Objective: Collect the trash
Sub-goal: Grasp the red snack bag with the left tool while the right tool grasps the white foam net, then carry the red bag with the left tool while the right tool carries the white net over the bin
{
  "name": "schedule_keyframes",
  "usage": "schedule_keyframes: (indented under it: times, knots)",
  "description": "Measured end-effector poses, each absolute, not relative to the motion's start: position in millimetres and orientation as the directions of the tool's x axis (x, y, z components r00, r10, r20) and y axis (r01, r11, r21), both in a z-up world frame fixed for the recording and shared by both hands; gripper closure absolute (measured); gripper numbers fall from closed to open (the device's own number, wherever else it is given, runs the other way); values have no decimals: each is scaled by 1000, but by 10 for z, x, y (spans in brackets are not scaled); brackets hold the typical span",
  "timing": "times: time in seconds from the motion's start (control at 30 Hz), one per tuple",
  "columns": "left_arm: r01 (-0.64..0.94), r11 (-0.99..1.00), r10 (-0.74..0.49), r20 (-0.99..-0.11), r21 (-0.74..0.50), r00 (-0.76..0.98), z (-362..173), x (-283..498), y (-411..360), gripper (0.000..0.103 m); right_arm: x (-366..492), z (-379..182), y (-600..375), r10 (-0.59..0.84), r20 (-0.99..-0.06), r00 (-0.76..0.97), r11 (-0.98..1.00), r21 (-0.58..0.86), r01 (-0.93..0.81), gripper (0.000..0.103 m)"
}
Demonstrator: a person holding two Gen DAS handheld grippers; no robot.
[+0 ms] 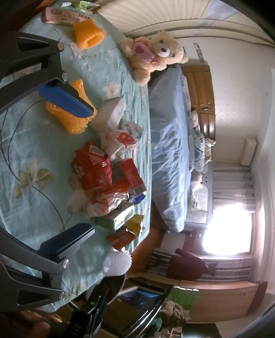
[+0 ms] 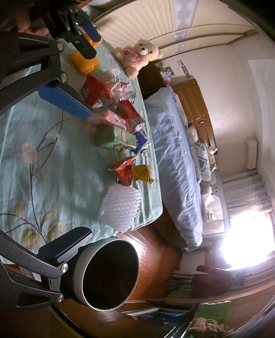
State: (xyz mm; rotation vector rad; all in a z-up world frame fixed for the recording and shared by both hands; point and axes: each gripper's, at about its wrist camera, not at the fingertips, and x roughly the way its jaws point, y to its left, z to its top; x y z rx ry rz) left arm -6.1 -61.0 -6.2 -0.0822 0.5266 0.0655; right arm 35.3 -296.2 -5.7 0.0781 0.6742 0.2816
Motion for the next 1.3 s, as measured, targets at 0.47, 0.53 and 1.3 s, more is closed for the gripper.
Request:
schedule_keyframes:
  times: [0.47,0.53,1.3]
  knots:
    - [-108,993,55,-608,-50,792,-233,549,-551,13,917,-186,-3312,264,-680,684,964,201,-173,4]
    - [-111,992,51,-625,-57,779,-267,642,-535,14,1010,-220,-3370,268,-691,671,963,211,-168,6]
    - [-65,995,-5,-687,-77,727,-431,934,-533,68,1273,-350,-3534,308,-721,620,950,271,-157,81]
